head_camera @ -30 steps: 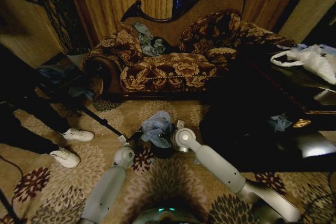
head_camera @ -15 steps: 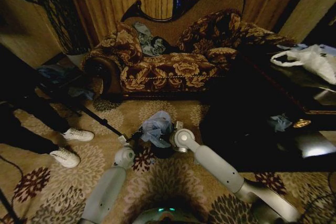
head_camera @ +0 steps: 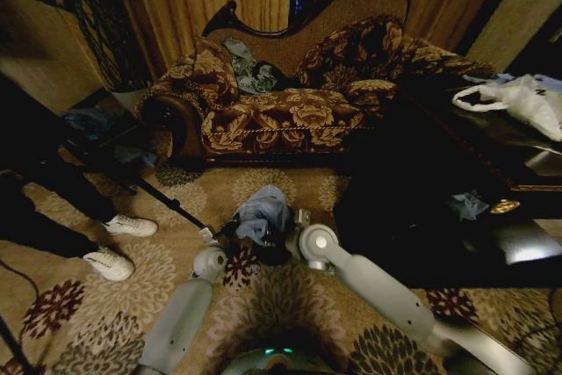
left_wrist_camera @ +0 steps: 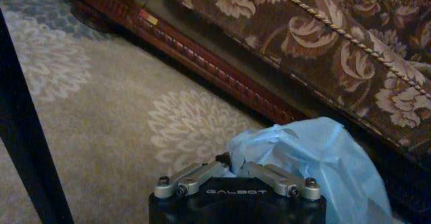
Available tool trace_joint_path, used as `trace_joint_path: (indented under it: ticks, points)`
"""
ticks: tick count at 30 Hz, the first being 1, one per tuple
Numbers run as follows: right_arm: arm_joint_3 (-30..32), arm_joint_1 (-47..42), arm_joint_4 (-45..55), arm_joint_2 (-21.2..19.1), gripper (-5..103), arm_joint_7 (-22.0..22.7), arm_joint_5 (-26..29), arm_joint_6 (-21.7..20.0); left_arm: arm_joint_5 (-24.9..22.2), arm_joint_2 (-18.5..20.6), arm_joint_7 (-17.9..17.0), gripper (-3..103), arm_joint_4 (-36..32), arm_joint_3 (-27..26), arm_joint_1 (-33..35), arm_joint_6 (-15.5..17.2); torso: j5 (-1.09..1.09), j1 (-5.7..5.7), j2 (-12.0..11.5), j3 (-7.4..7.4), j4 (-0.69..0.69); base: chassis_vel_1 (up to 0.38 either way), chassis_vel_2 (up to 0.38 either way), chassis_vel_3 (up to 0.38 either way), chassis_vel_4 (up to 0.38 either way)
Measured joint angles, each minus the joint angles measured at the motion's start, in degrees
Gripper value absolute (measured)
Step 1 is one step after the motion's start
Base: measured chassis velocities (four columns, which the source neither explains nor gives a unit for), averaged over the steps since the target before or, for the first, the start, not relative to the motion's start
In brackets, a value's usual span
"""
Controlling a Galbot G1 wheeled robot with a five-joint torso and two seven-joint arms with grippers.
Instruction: Place a garbage bag over the trash bin.
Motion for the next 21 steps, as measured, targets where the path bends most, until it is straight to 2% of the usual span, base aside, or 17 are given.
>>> trace_joint_path:
  ticks: [3,4,5,6,8,9,13,16,18,19,20,21]
  points:
    - [-0.3,-1.5,-1.8,0.0,0,-0.4,-3.1,-0.4,0.1,-0.1,0.0,0,-0.1,0.0,0.1,-0.1,0.01,0.0,0.0,0.0,0.0,0.0,0.0,0.0,0.0]
    - [-0.2,-2.1,-3.7,0.6,0,-1.3,-5.8,-0.4,0.1,-0.1,0.0,0,-0.2,0.1,0.3,-0.2,0.0,0.0,0.0,0.0,0.0,0.0,0.0,0.0,0.0]
    - [0.2,-3.0,-7.2,1.6,0,-4.4,-10.7,-0.1,0.2,-0.1,0.0,0,-0.5,0.1,0.6,-0.3,0.01,0.0,0.0,0.0,0.01,0.0,0.0,0.0,0.0]
    - [0.2,-3.0,-7.2,1.6,0,-4.4,-10.7,-0.1,0.2,-0.1,0.0,0,-0.5,0.1,0.6,-0.3,0.01,0.0,0.0,0.0,0.01,0.0,0.0,0.0,0.0]
    - [0.8,-3.4,-10.9,3.1,0,-7.3,-15.9,0.6,0.4,-0.1,0.0,0,-0.8,0.1,1.0,-0.4,0.0,0.0,0.0,0.0,0.01,0.0,0.0,0.0,0.0]
    - [1.1,-3.5,-11.0,3.3,0,-7.2,-16.4,1.0,0.4,0.0,0.0,0,-0.9,0.0,1.1,-0.4,0.01,0.0,0.0,0.01,0.0,0.0,0.0,0.0,0.0]
    - [1.8,-3.1,-7.8,2.2,0,-4.6,-14.2,1.7,0.4,0.3,0.0,0,-1.6,-0.2,1.5,-0.4,0.01,0.0,0.0,0.0,0.02,0.0,0.0,0.0,0.0]
    - [2.0,-1.8,-0.4,-1.5,0,0.5,-7.5,0.8,0.4,0.2,-0.1,0,-1.9,-0.4,1.8,-0.4,0.0,0.0,0.0,0.0,0.01,0.0,0.0,0.0,0.0]
    - [2.0,-1.8,0.3,-1.9,0,1.0,-6.7,0.6,0.4,0.2,-0.1,0,-2.0,-0.4,1.8,-0.4,0.0,0.0,0.0,0.0,0.01,0.0,0.0,0.0,0.0]
    - [2.1,-1.6,2.8,-3.6,0,2.6,-4.5,0.2,0.4,0.1,-0.3,0,-2.2,-0.4,1.9,-0.3,0.0,0.0,0.0,0.0,0.01,0.0,0.0,0.0,0.0]
    - [2.1,-1.7,4.4,-5.1,5,2.9,-3.9,0.1,0.4,0.1,-0.3,0,-2.3,-0.5,1.9,-0.3,0.0,0.0,0.0,0.0,0.01,0.0,0.0,0.0,0.0]
    - [2.1,-1.7,4.4,-5.1,5,2.9,-3.9,0.1,0.4,0.1,-0.3,0,-2.3,-0.5,1.9,-0.3,0.0,0.0,0.0,0.0,0.01,0.0,0.0,0.0,0.0]
